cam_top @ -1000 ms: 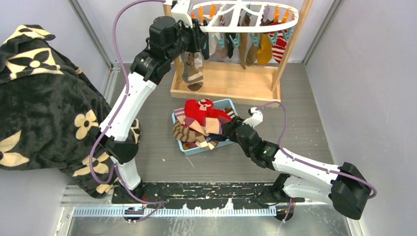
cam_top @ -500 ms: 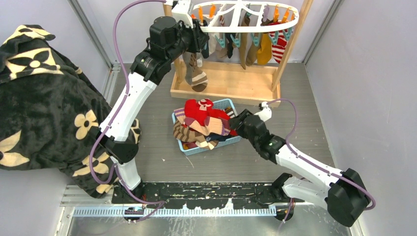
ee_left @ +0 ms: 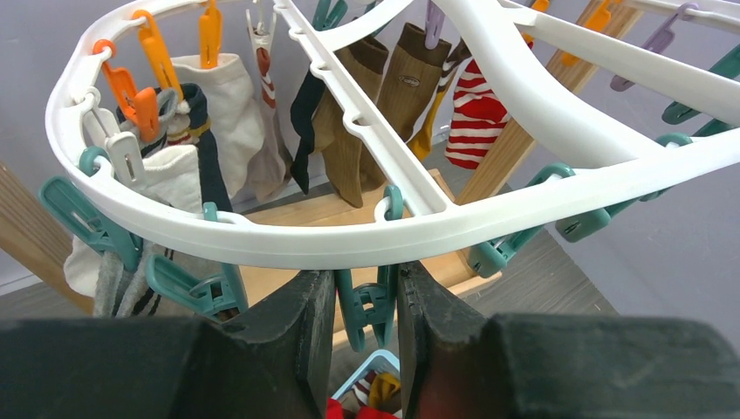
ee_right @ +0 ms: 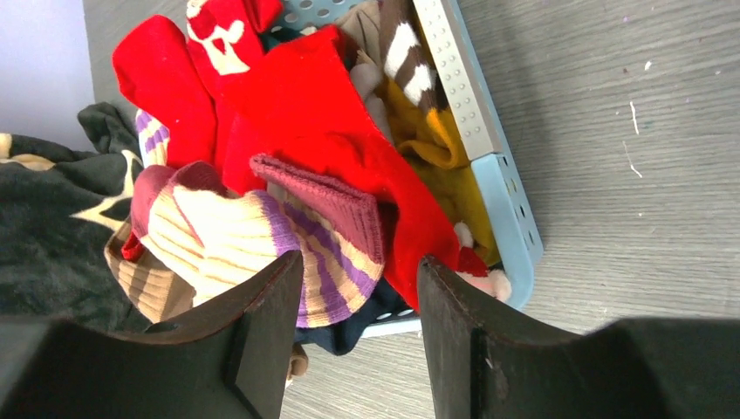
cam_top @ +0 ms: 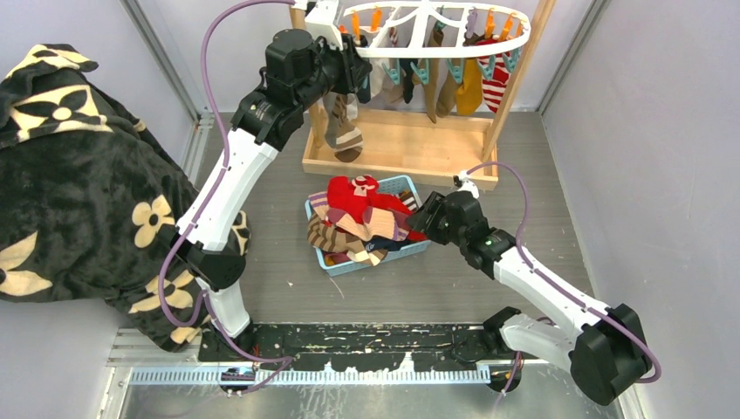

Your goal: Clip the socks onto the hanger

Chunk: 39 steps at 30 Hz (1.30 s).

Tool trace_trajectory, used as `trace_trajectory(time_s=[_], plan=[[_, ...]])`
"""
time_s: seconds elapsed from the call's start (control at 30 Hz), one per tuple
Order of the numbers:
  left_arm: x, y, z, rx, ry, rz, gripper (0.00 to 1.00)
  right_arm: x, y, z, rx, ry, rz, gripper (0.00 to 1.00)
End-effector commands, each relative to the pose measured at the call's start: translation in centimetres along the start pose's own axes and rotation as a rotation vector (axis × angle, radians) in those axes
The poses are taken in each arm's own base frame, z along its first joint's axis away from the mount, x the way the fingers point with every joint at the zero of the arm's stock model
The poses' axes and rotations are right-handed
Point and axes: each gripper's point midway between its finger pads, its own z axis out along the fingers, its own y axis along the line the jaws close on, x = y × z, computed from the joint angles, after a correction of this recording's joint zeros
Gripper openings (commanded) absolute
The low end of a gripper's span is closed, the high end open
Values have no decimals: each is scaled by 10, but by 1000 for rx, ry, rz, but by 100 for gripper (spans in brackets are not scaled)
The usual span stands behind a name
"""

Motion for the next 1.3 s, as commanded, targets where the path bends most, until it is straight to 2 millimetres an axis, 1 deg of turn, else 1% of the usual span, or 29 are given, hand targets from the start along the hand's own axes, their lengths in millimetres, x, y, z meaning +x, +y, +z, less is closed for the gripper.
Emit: trace_trajectory(time_s=[0.0, 0.1, 0.17, 0.37, 0.53, 0.83, 0.93, 1.07, 1.27], plan=[[-35, -16, -23, 56, -90, 5, 0, -32, 32, -22, -86, -73, -86, 56], [-36, -16, -23, 55, -93, 8, 0, -33, 38, -25, -109, -66, -105, 54], [-37, -16, -23, 56, -95, 8, 0, -25, 42, -23, -133, -21, -108, 53], [-37, -17, -23, 57, -94, 4, 0, -9, 31, -9, -108, 39, -120, 52], [-39, -17, -24, 57, -98, 3, 0, -5, 24, -2, -90, 62, -141, 52], [-39, -17, -24, 55, -97, 5, 0, -1, 7, 20, -92, 116, -125, 51], [-39, -17, -24, 56, -97, 5, 0, -3, 10, 21, -130, 113, -123, 49], [-39, -17, -24, 55, -95, 4, 0, -9, 22, 21, -222, 107, -115, 48], [-41, -18, -25, 58, -102, 3, 0, -12, 25, 27, -290, 120, -57, 41]])
